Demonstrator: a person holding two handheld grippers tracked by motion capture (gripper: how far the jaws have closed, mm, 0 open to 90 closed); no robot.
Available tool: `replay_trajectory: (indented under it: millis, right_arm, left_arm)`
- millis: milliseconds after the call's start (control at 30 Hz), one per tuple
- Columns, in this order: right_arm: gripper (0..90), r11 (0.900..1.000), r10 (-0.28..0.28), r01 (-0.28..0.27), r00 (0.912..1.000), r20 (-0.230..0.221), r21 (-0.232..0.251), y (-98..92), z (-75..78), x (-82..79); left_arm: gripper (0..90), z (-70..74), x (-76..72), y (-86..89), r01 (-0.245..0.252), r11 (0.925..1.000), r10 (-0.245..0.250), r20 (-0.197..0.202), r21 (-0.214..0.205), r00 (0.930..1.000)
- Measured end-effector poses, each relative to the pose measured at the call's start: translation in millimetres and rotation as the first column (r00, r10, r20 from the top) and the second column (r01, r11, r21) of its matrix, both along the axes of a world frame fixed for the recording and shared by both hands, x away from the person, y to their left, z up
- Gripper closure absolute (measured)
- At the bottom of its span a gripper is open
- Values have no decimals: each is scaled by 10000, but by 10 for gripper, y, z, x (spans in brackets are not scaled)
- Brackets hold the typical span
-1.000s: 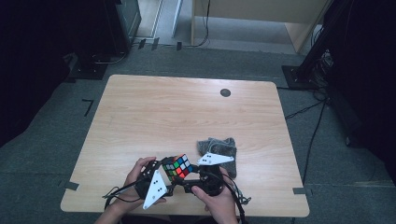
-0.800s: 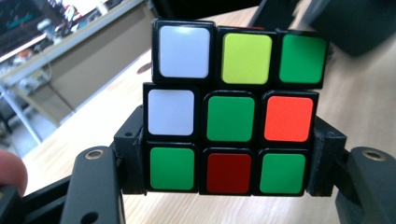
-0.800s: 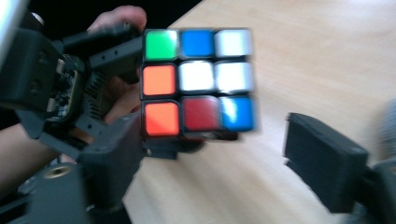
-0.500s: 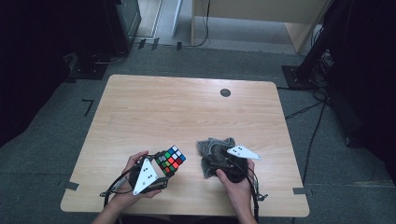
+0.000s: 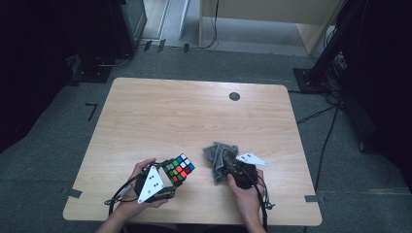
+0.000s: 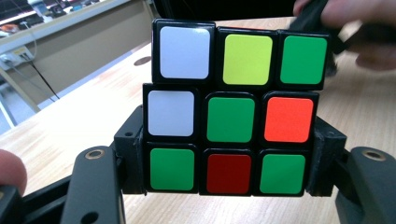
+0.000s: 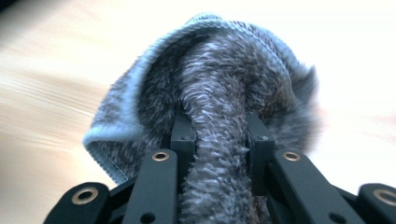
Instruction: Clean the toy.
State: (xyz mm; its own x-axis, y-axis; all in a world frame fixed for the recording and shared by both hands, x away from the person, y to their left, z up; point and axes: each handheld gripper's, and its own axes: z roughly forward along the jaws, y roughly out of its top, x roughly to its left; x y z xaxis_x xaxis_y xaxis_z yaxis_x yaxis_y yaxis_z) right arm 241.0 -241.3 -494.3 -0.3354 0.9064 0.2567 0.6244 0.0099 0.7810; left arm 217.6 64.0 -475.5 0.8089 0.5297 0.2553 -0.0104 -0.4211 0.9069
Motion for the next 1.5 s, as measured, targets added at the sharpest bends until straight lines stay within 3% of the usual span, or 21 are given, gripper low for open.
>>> replay_trajectory:
  millis: [100,133,167,233,300,367,400,433,500,567,600,633,700,767,833,900,933,1000,1067,1200,1500]
  right_arm:
    - [719,9830,1188,-1379,9812,1522,1216,105,324,-202]
    - [718,9709,1653,-1970,9627,2140,1359,169,455,-285]
    - [718,9531,2182,-2656,9352,2788,1451,256,600,-385]
    - [718,9217,2927,-3553,9002,3224,1553,406,743,-499]
    - [718,9059,3437,-4002,8857,3121,1381,541,753,-545]
    - [714,9145,3536,-3934,8905,2863,941,611,679,-539]
    - [716,9167,3409,-3843,8950,2878,1093,590,616,-518]
    - [719,9232,3229,-3645,9076,2685,1216,553,582,-481]
    - [723,9655,2404,-2567,9430,2303,435,484,540,-420]
    - [722,9736,1975,-2163,9587,2047,736,390,509,-377]
    - [721,9675,1944,-2219,9594,2044,1213,344,508,-372]
    - [720,9491,2226,-2654,9462,2347,1696,335,537,-398]
    - [717,9206,3082,-3613,9053,2922,1484,455,625,-482]
    - [714,9097,3625,-4046,8834,2968,932,601,657,-529]
    - [718,9231,3377,-3763,8918,3010,795,617,633,-518]
    - [723,9603,2525,-2741,9329,2568,515,515,580,-445]
    - [723,9694,2207,-2398,9448,2420,522,457,554,-418]
    - [724,9712,1747,-2017,9647,1971,1266,302,485,-349]
    - [722,9610,2028,-2310,9624,1807,1520,278,459,-314]
    - [729,9342,2860,-3152,9417,1771,1673,373,440,-302]
    - [769,9216,3158,-3453,9326,1748,1771,434,429,-339]
  left_arm:
    - [341,-18,0,-20,70,9999,-69,-65,153,10000]
    - [341,-28,-2,-33,99,9998,-96,-128,190,9999]
    - [341,-30,-6,-41,118,9997,-115,-146,215,9998]
    - [341,-18,-25,-62,274,9995,-272,-144,137,9995]
    - [341,8,-51,-71,417,9991,-417,-122,-45,9991]
    - [342,52,-79,-82,446,9990,-446,-92,53,9990]
    - [342,46,-87,-87,446,9988,-446,-17,198,9990]
    - [342,38,-86,-83,509,9985,-508,-47,195,9987]
    - [343,34,-84,-76,529,9986,-529,-105,41,9985]
    - [342,44,-74,-75,529,9986,-528,-92,20,9986]
    - [342,39,-68,-81,452,9989,-451,-101,87,9989]
    - [342,29,-62,-89,445,9990,-443,-152,95,9989]
    - [343,23,-61,-95,452,9990,-451,-218,58,9987]
    - [342,49,-64,-89,505,9987,-508,-354,-93,9981]
    - [343,52,-59,-65,539,9983,-547,-405,-200,9977]
    - [343,64,-59,-44,594,9975,-611,-443,-384,9971]
    - [343,80,-60,-35,605,9967,-628,-416,-545,9972]
    - [343,99,-58,-25,620,9958,-648,-399,-669,9971]
    - [343,102,-53,-18,633,9953,-665,-429,-735,9969]
    - [343,99,-51,-20,614,9957,-644,-413,-700,9971]
    - [343,95,-38,9,468,9963,-498,-409,-724,9979]
